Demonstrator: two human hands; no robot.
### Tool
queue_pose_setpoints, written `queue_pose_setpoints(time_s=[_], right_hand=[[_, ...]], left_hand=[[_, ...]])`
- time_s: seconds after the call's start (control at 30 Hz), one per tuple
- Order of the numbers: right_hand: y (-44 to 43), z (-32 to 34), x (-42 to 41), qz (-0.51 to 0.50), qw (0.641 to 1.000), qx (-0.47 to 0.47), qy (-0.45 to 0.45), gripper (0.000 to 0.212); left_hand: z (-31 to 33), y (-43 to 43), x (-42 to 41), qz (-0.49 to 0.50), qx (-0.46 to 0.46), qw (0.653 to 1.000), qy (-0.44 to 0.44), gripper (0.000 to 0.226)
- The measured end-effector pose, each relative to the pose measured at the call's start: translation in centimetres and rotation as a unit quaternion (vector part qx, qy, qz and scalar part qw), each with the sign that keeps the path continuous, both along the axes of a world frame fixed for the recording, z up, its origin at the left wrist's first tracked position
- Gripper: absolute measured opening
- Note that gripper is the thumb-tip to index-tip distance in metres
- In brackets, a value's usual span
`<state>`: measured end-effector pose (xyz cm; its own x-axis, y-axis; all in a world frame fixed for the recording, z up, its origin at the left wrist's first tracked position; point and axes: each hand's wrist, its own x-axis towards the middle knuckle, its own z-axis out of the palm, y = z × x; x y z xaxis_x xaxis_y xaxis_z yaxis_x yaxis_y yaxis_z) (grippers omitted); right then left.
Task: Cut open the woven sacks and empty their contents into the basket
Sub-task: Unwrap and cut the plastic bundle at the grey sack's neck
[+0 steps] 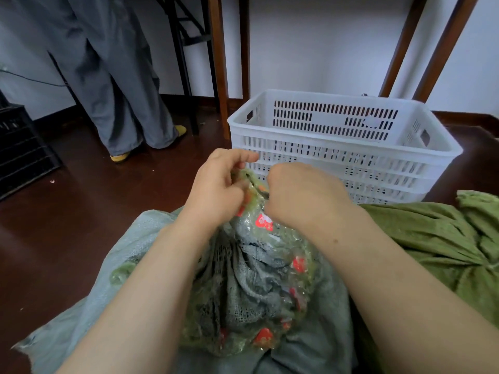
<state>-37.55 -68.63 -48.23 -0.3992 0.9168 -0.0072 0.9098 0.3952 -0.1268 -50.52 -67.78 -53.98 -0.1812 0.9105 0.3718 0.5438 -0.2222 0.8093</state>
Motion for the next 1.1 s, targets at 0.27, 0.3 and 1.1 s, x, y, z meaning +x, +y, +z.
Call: queue_pose_setpoints(time_s=[0.27,0.3,1.1], right_hand=[[1.6,-0.2,2.6,-0.043,0.988,-0.139,0.060,0.028],[2.1,0.5,3.5,-0.054,0.976,-0.187,0.101,0.026],[4.1,-3.2,4.0,-0.111,0.882,-0.247,0.386,0.058]], left_hand=[[1.9,0.1,-1.1,0.015,-0.044,0.998,-0.044,0.046],[1.9,0.0,-1.0,0.000,-0.063,0.997,-0.054,0.045],[0.6,0.2,0.3,-0.011,-0.103,0.979,0.178,0.017]])
